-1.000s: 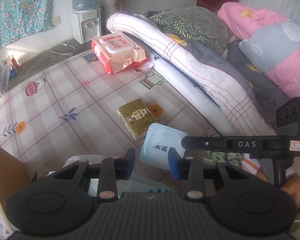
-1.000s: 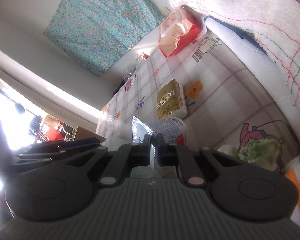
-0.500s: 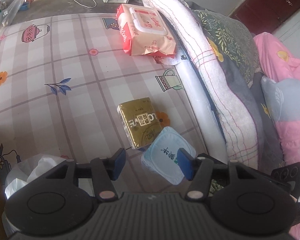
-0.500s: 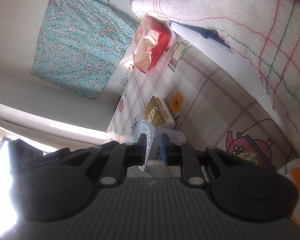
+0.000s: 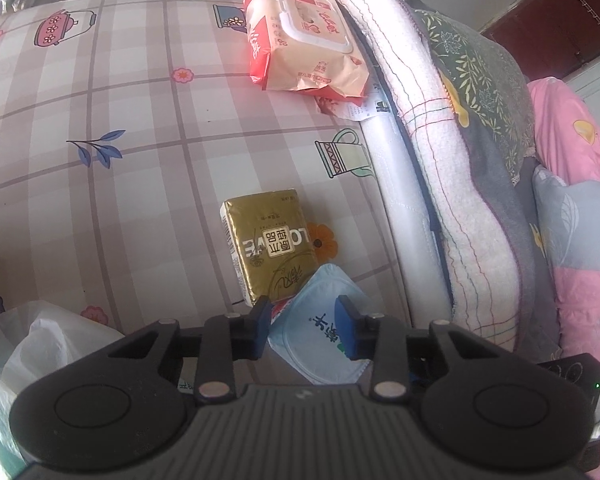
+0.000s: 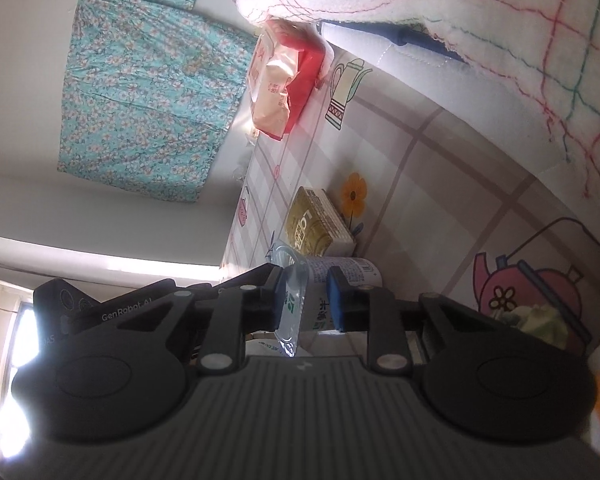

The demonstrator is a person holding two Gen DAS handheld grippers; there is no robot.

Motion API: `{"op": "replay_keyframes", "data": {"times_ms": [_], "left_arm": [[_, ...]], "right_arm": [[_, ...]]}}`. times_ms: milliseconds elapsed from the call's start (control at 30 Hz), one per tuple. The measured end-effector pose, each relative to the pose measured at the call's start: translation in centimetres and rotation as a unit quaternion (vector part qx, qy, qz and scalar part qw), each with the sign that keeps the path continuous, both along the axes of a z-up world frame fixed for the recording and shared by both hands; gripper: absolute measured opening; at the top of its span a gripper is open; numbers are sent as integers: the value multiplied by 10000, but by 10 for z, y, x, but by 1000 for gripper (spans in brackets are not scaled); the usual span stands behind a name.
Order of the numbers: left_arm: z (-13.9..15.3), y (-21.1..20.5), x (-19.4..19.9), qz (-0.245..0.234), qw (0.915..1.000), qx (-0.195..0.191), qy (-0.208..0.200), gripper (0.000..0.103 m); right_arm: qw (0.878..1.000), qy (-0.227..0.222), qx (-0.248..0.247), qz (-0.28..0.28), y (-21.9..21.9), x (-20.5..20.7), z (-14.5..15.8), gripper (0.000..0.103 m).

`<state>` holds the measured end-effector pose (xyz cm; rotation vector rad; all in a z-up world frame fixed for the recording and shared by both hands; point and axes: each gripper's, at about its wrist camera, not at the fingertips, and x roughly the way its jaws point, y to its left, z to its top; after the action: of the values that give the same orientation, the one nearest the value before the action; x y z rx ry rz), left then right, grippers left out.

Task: Organize soft objects
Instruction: 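Lift the yogurt cup with the left gripper and carry it to the cardboard box, then lower the yogurt cup into the box and open the left gripper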

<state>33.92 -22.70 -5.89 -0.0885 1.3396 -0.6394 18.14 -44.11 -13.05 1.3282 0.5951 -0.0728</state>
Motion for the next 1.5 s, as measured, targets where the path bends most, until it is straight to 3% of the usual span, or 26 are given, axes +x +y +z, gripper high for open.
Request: {"op": "replay_keyframes", "data": {"times_ms": [200, 600, 833, 1033, 1133, 1233, 1500], "left_arm": [[11, 4, -11, 10, 9999, -105, 29, 24], [69, 51, -63, 104, 9972, -577, -471, 22], [127, 128, -117, 503, 9884, -937, -1088, 23], [157, 221, -159, 1324, 9725, -1077, -1588, 24], [158, 261, -177, 1739, 9642, -986, -1744, 24], [146, 300, -191, 2173, 9567, -1010, -1652, 24], [81, 369, -218, 2827, 9437, -1386, -1014, 24]], "right_arm": [[9998, -80, -170, 15, 1, -12, 15, 16], [9945, -529, -839, 341, 40, -48, 81, 16], [9801, -1139, -1268, 1021, 102, -68, 143, 16], [9614, -1478, -1125, 2029, 176, -59, 168, 16], [9491, -1449, -1066, 2585, 220, -51, 170, 16], [9377, -1303, -1079, 3035, 255, -43, 168, 16], [8922, -459, -1836, 4102, 333, -38, 157, 17]]}}
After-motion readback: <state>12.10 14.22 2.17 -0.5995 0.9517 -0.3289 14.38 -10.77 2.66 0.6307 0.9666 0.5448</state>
